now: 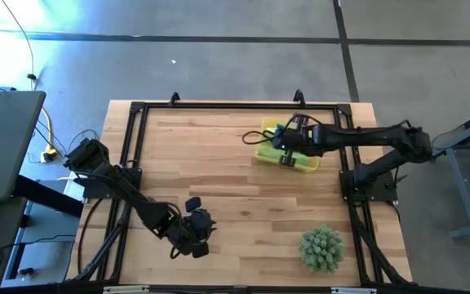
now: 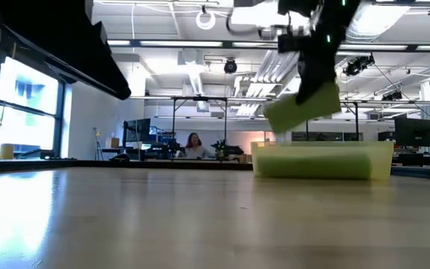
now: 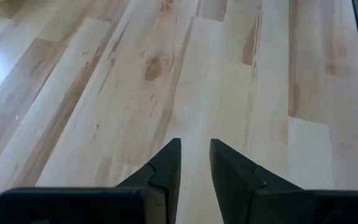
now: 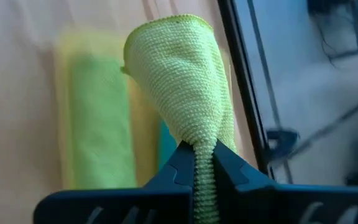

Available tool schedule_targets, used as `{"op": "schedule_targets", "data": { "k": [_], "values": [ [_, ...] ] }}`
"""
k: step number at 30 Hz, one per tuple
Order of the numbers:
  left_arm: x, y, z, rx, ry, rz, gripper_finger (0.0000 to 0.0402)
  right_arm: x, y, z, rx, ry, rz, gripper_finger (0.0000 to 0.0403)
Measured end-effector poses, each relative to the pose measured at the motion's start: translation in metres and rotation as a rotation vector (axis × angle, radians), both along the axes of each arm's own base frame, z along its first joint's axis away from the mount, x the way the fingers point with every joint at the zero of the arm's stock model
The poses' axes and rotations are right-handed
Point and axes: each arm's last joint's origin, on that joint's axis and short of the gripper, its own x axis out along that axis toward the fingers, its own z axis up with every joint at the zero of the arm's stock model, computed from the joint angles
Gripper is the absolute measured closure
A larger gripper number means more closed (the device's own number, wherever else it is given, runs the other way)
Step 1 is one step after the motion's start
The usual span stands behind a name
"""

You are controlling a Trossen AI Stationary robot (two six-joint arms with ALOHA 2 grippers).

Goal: Roll microfiber towels into tight, uniform cylinder then place into a basket
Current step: Put the rolled green microfiber towel into the yellow bin

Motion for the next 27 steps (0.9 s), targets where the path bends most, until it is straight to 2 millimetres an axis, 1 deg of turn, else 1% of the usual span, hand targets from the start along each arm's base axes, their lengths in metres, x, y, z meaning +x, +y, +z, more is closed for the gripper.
{"op": "schedule_targets", "data": {
  "k": [2, 5, 8, 11, 14, 18, 23, 27],
  "values": [
    [0.001, 0.002, 0.0, 0.003, 0.011, -0.009, 0.0328, -0.005, -0.009, -0.023, -0.014, 0.006, -0.034, 0.0402],
    [0.001, 0.005, -0.001, 0.008, 0.031, -0.008, 0.0328, -0.013, -0.019, -0.054, -0.055, -0.032, -0.069, 0.0402],
    [-0.001, 0.011, 0.005, 0.006, 0.034, 0.002, 0.0328, -0.016, -0.023, -0.077, -0.089, -0.098, -0.052, 0.0402],
    [-0.003, 0.017, 0.011, 0.007, 0.048, 0.012, 0.0328, -0.022, -0.024, -0.093, -0.083, -0.119, -0.025, 0.0402],
    [-0.006, 0.019, 0.016, 0.013, 0.042, 0.018, 0.0328, -0.025, -0.022, -0.1, -0.014, -0.12, 0.012, 0.0402],
    [-0.005, 0.023, 0.018, 0.024, 0.04, 0.038, 0.0328, -0.025, -0.021, -0.102, 0.09, -0.16, 0.039, 0.0402],
    [-0.003, 0.028, 0.017, 0.003, 0.05, 0.041, 0.0328, -0.027, -0.03, -0.102, 0.152, -0.198, -0.012, 0.0402],
    [-0.003, 0.027, 0.017, -0.01, 0.057, 0.031, 0.0328, -0.031, -0.041, -0.103, 0.269, -0.257, -0.049, 0.0401]
  ]
}}
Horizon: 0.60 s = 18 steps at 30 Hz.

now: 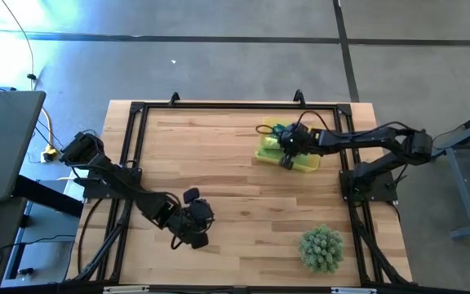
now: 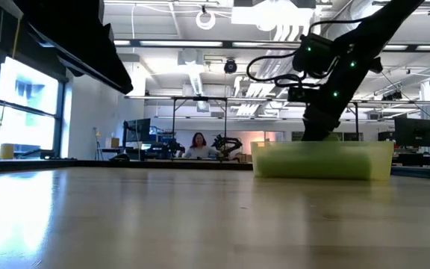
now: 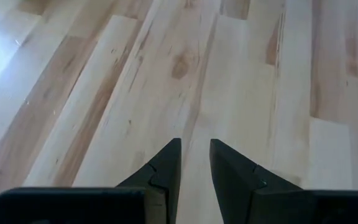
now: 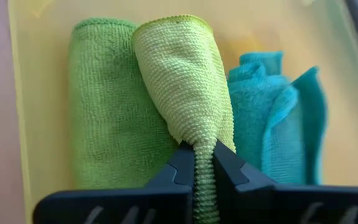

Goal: Roll microfiber towels into tight, uniform cylinder then place into a basket
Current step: Put the rolled green microfiber towel into the yellow bin

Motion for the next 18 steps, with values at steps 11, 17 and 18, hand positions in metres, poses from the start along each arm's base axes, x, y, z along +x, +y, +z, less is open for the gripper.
{"op": "schedule_targets", "data": {
  "k": [11, 17, 18],
  "values": [
    [0.0, -0.001, 0.0, -0.015, 0.0, -0.008, 0.0328, -0.007, -0.019, -0.011, 0.161, -0.025, -0.111, 0.0393],
    [0.0, -0.001, 0.0, -0.027, 0.005, -0.014, 0.0328, -0.008, -0.022, -0.01, 0.156, -0.028, -0.114, 0.0309],
    [0.0, -0.001, 0.0, -0.027, 0.005, -0.014, 0.0328, -0.008, -0.022, -0.011, 0.159, -0.025, -0.112, 0.0288]
  ]
}}
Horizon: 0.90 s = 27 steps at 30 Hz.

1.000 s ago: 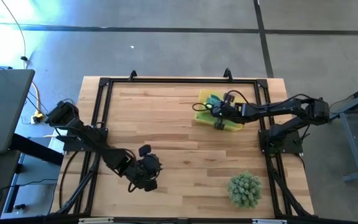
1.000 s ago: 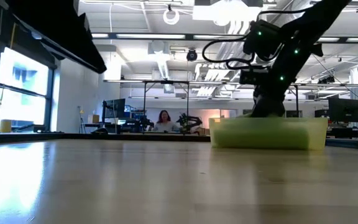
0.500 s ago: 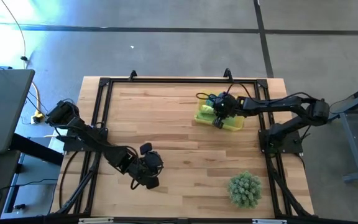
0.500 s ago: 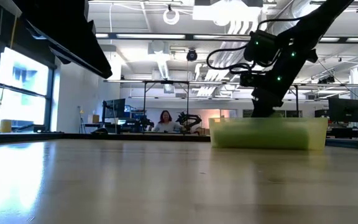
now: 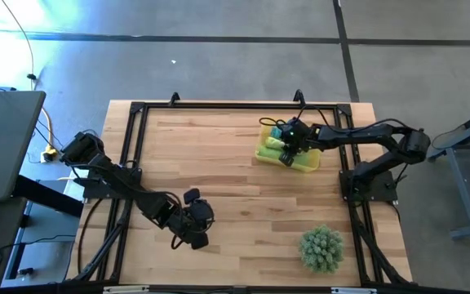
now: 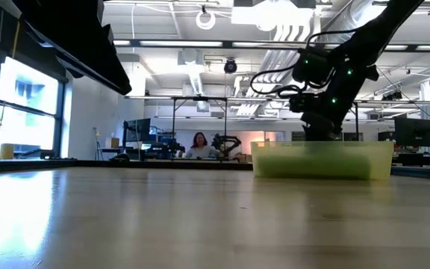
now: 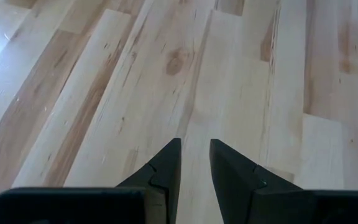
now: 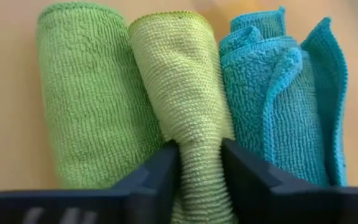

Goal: Roll microfiber towels into tight, uniform cylinder then place into a basket
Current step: Put the rolled green microfiber towel into the yellow bin, then return to Home Position

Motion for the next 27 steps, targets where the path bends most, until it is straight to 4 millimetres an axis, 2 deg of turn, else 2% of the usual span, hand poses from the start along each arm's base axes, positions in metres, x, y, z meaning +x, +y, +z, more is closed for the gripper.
{"op": "schedule_targets", "data": {
  "k": [5, 9, 14, 20, 23, 27],
  "values": [
    [-0.001, 0.001, -0.001, -0.001, 0.01, 0.01, 0.0328, 0.0, 0.0, 0.006, 0.051, 0.035, -0.029, 0.0194],
    [-0.005, 0.008, 0.008, -0.007, 0.01, 0.033, 0.0328, 0.003, -0.001, 0.024, 0.091, 0.12, -0.026, 0.0154],
    [-0.013, 0.021, 0.023, 0.008, 0.004, 0.071, 0.0328, 0.006, -0.003, 0.049, 0.096, 0.186, -0.005, 0.0145],
    [-0.031, 0.037, 0.043, 0.066, 0.043, 0.05, 0.0328, 0.001, -0.001, 0.076, 0.092, 0.255, 0.007, 0.0144],
    [-0.046, 0.049, 0.057, 0.086, 0.06, 0.049, 0.0328, -0.011, 0.007, 0.088, 0.093, 0.242, 0.01, 0.0144],
    [-0.072, 0.069, 0.077, 0.075, 0.072, 0.115, 0.0328, -0.04, 0.022, 0.1, 0.088, 0.178, -0.035, 0.0144]
  ]
}}
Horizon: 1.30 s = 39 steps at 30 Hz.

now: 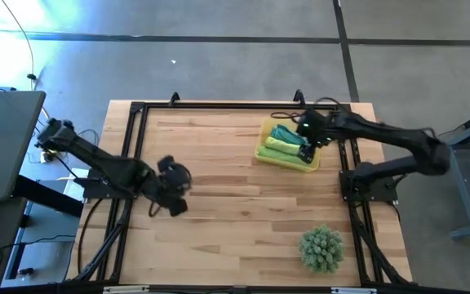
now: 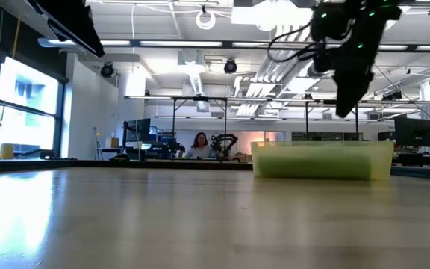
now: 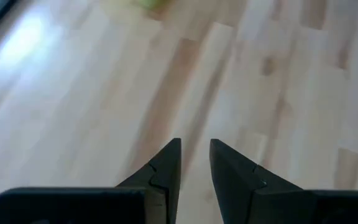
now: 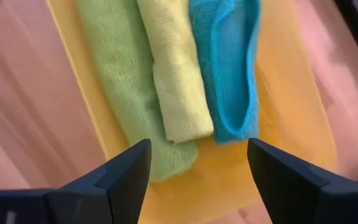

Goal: Roll microfiber towels into tight, uniform cylinder then place into a basket
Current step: Return to Home Position

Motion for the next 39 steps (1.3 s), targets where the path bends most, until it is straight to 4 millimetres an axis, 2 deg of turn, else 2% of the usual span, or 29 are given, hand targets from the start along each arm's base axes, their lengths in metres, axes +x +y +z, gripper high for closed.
{"op": "schedule_targets", "data": {
  "k": [3, 7, 11, 17, 23, 29, 34, 39],
  "values": [
    [-0.02, 0.014, 0.013, 0.018, -0.005, 0.041, 0.0328, -0.024, 0.014, 0.007, -0.024, -0.105, -0.048, 0.0144],
    [-0.045, 0.027, 0.027, 0.06, -0.049, 0.088, 0.0328, -0.052, 0.035, 0.006, -0.043, -0.279, -0.086, 0.0144],
    [-0.065, 0.035, 0.039, 0.066, -0.116, 0.112, 0.0328, -0.075, 0.051, -0.004, -0.046, -0.487, -0.13, 0.0144],
    [-0.09, 0.043, 0.049, 0.064, -0.174, 0.119, 0.0328, -0.097, 0.064, -0.022, -0.053, -0.782, -0.147, 0.0144],
    [-0.108, 0.049, 0.055, 0.059, -0.246, 0.158, 0.0328, -0.104, 0.069, -0.032, -0.079, -1.03, -0.115, 0.0144],
    [-0.115, 0.052, 0.057, 0.087, -0.292, 0.193, 0.0328, -0.096, 0.068, -0.055, -0.101, -1.186, -0.084, 0.0144],
    [-0.117, 0.053, 0.039, 0.075, -0.275, 0.228, 0.0328, -0.086, 0.067, -0.085, -0.102, -1.27, -0.069, 0.0144],
    [-0.118, 0.054, 0.01, 0.034, -0.273, 0.308, 0.0328, -0.085, 0.068, -0.084, -0.117, -1.271, -0.052, 0.0144]
  ]
}}
